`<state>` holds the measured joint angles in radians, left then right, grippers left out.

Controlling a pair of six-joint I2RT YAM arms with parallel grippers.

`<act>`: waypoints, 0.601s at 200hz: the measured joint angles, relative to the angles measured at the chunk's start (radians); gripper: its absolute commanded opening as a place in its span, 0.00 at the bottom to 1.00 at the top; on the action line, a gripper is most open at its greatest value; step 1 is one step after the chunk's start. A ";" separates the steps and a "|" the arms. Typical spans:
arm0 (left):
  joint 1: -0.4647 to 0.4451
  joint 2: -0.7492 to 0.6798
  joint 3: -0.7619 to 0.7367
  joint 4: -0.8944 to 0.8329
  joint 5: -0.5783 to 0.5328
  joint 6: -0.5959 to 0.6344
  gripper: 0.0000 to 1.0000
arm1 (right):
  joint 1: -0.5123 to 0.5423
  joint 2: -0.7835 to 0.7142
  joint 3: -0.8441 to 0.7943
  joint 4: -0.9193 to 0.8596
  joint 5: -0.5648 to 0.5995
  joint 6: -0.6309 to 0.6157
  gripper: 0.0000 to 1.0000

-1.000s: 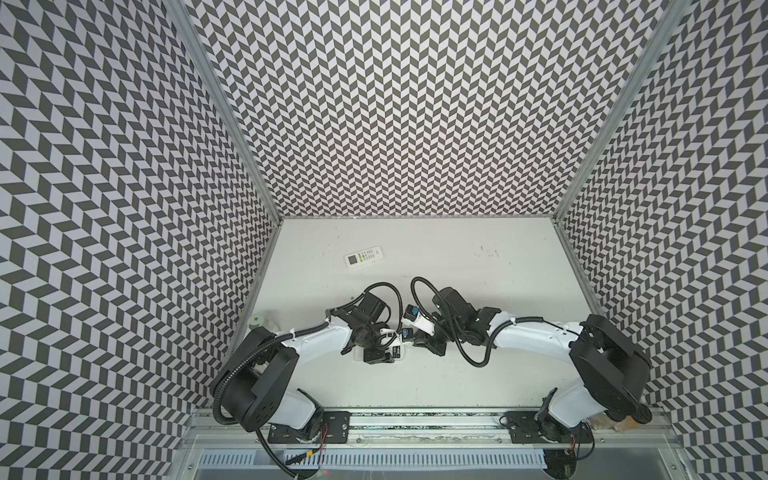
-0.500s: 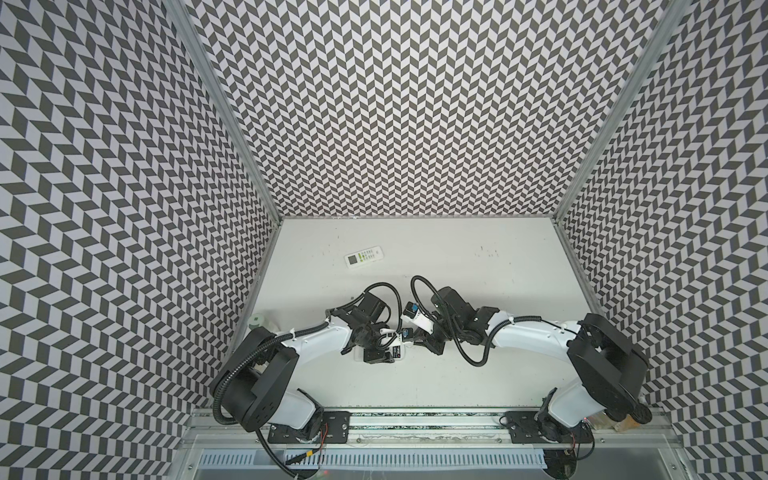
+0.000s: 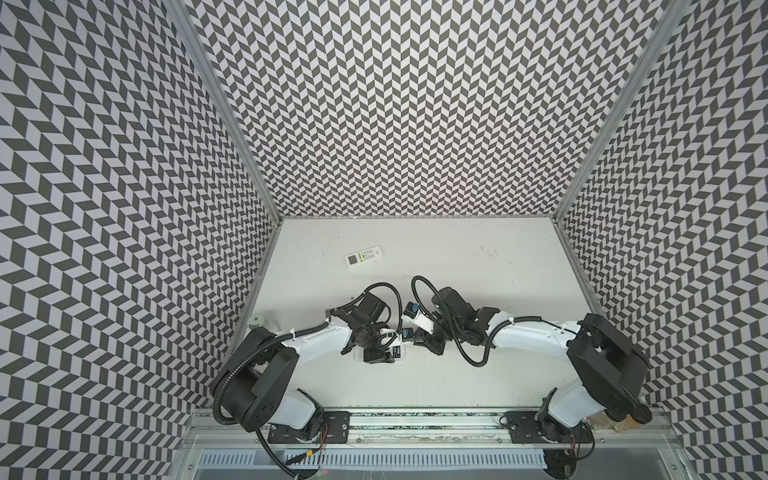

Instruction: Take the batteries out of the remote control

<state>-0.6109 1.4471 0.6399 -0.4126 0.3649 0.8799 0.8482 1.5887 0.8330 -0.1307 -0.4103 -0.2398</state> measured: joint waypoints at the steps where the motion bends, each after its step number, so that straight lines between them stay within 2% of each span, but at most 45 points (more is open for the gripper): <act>1: 0.000 0.000 0.000 0.000 0.000 0.000 0.51 | 0.000 0.000 0.000 0.000 -0.001 0.000 0.00; 120: -0.005 0.000 0.000 0.001 -0.001 0.002 0.51 | -0.008 -0.026 -0.025 -0.024 -0.028 0.056 0.00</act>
<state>-0.6155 1.4471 0.6399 -0.4118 0.3637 0.8818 0.8406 1.5623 0.8082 -0.1547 -0.4385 -0.1841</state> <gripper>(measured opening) 0.534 0.158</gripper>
